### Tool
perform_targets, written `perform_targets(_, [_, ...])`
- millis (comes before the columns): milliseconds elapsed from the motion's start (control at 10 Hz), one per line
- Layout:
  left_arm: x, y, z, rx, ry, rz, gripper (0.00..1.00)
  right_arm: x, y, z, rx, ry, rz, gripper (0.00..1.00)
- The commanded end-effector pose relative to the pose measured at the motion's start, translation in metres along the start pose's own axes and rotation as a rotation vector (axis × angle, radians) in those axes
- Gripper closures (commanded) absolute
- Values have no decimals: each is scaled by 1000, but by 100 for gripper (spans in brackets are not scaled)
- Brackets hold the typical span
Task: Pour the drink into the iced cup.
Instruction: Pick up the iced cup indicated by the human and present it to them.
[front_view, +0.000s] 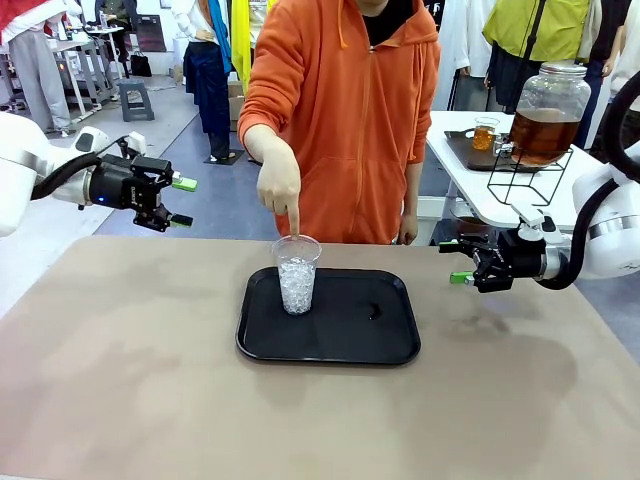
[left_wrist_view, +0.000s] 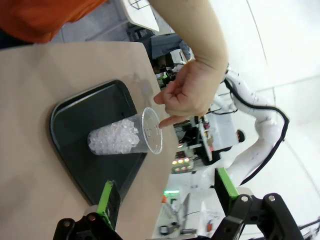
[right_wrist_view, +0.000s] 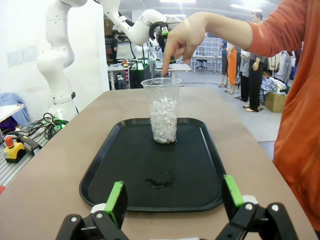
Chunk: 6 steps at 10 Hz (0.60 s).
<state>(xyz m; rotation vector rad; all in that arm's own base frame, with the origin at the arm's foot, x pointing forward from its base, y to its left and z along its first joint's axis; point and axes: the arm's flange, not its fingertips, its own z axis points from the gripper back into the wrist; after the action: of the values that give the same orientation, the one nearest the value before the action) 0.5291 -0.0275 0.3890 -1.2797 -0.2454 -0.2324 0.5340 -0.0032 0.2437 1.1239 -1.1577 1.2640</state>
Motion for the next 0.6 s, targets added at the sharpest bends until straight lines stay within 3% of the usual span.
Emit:
perform_targets(0, [-9,-5,-4,18,8,-309,0,2,-1,-1,1,1,-2,0])
perform_targets(100, [-15,-5,-5,41,14,-453,0,2,-1,-1,1,1,-2,0])
perform_targets(300, [-23,0,-8,10,49,-597,0,2,-1,-1,1,1,-2,0])
perform_targets(500, [-23,-1,-4,-67,120,-589,0,2,-1,-1,1,1,-2,0])
